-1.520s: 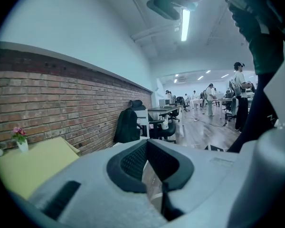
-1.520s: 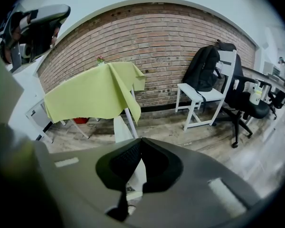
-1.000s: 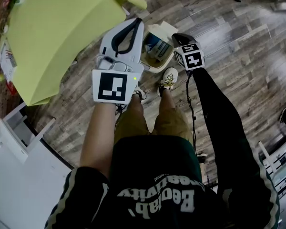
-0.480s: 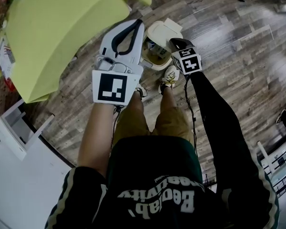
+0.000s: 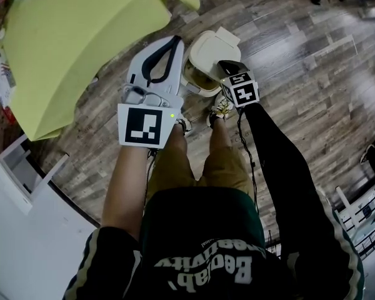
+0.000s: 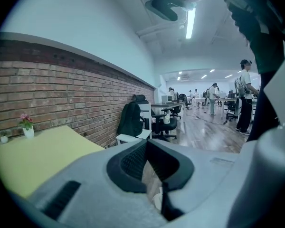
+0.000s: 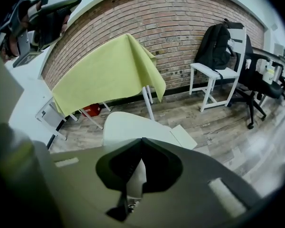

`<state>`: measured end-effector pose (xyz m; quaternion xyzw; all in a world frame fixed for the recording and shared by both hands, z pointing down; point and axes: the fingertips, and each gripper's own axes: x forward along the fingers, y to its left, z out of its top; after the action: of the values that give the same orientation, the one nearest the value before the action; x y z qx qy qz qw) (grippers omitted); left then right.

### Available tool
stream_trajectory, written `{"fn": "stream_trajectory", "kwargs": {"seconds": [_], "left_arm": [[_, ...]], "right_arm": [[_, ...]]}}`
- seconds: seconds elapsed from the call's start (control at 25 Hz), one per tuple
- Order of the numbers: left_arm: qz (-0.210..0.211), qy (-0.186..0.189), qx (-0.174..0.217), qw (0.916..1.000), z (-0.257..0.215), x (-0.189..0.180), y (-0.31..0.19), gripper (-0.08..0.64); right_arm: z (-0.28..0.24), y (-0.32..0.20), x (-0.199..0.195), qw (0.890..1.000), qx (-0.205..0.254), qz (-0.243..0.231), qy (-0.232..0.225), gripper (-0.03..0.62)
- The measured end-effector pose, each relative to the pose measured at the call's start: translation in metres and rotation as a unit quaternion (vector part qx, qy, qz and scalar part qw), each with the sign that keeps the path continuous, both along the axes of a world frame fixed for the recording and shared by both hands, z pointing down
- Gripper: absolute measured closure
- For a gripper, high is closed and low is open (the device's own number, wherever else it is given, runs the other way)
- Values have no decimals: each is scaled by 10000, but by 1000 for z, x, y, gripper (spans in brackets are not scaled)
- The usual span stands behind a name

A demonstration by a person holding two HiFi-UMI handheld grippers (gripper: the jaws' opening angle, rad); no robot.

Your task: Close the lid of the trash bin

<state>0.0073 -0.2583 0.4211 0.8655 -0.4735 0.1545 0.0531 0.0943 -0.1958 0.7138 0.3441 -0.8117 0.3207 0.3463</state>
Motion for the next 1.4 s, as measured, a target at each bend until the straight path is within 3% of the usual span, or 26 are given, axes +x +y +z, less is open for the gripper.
{"fn": "stream_trajectory", "kwargs": {"seconds": [0.56,1.4], "left_arm": [[-21,183,-311,9993,41,-11,9,552],[19,106,-475,9988,77,-25,8,551]], "right_arm": [[39,23,-13,9993,-308,195,-48,583],[89,46,-27,9970,-582,510,41,583]]}}
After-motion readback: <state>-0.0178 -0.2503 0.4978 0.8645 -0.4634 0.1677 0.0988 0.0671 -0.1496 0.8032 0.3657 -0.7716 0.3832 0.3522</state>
